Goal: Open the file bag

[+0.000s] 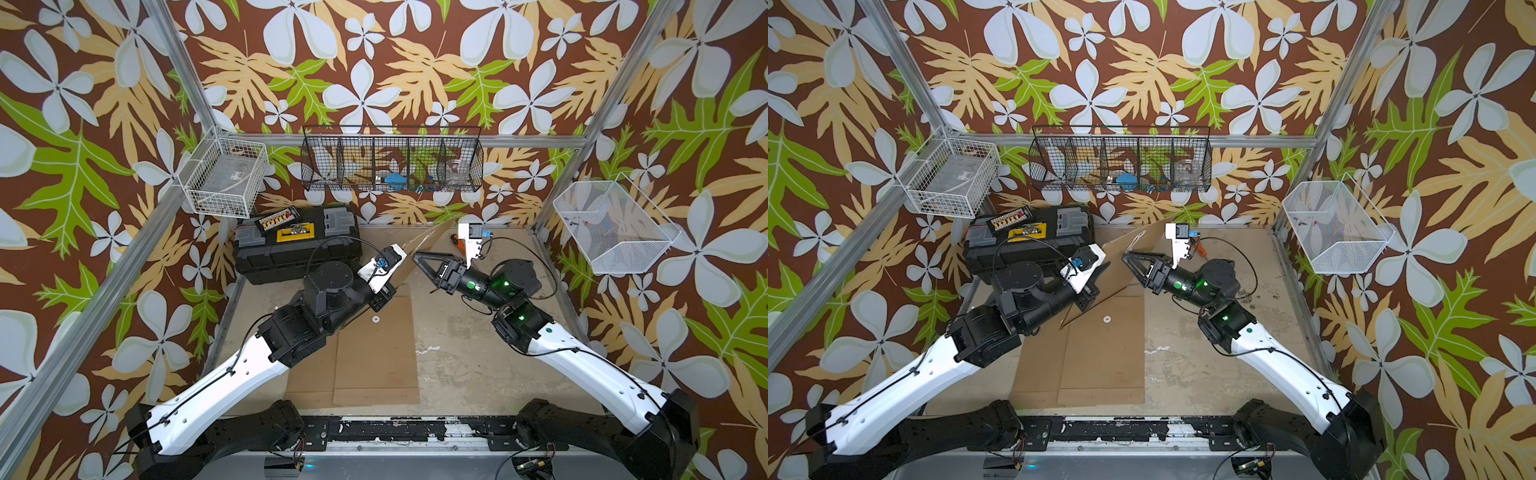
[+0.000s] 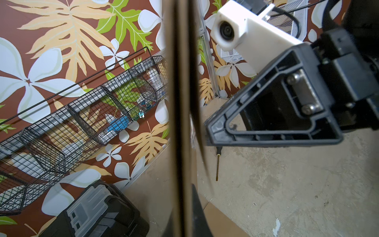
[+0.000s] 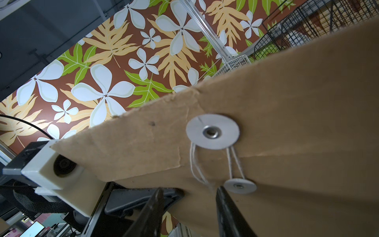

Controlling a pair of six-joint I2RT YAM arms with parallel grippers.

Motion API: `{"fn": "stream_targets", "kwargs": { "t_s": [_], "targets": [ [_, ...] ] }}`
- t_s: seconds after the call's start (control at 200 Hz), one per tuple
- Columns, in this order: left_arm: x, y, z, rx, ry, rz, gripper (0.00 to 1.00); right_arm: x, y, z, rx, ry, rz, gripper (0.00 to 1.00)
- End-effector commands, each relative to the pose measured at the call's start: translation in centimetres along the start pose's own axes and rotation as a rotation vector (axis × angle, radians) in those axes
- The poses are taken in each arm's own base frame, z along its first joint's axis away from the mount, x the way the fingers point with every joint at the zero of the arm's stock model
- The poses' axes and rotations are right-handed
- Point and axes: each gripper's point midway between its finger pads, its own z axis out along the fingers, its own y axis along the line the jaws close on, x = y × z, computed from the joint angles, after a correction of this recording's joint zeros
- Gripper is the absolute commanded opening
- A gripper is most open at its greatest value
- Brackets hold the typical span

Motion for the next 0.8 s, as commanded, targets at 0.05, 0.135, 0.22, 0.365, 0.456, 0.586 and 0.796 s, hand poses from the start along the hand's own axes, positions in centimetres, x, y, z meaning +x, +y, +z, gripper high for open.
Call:
{"fn": "stream_targets", "kwargs": {
  "t_s": [0.05, 0.135, 0.22, 0.365, 0.456, 0.586, 0.796],
  "targets": [
    [-1.0, -0.4, -0.2, 0.027, -0.043, -0.011, 0.00, -0.8, 1.0, 0.3, -0.040, -0.019, -0.028, 0.42],
    [-0.9, -0.5, -0.2, 0.036, -0.045, -0.011, 0.00, -0.8, 0.9, 0.4, -0.038, -0.018, -0.025, 0.41],
    [-0.9, -0.6, -0.3, 0.041, -0.047, -0.011, 0.00, -0.7, 0.8, 0.4, -0.036, -0.016, -0.022, 0.40],
    [-1.0, -0.7, -0.5, 0.047, -0.052, -0.013, 0.00, -0.7, 0.6, 0.6, -0.032, -0.016, -0.019, 0.37],
    [-1.0, -0.8, -0.6, 0.050, -0.054, -0.015, 0.00, -0.7, 0.5, 0.6, -0.028, -0.013, -0.016, 0.34],
    [-0.9, -0.8, -0.7, 0.051, -0.054, -0.015, 0.00, -0.6, 0.3, 0.6, -0.019, -0.013, -0.013, 0.26],
    [-0.6, -0.7, -0.8, 0.046, -0.049, -0.012, 0.00, -0.3, -0.2, 0.5, -0.004, -0.008, -0.010, 0.12]
  ]
}}
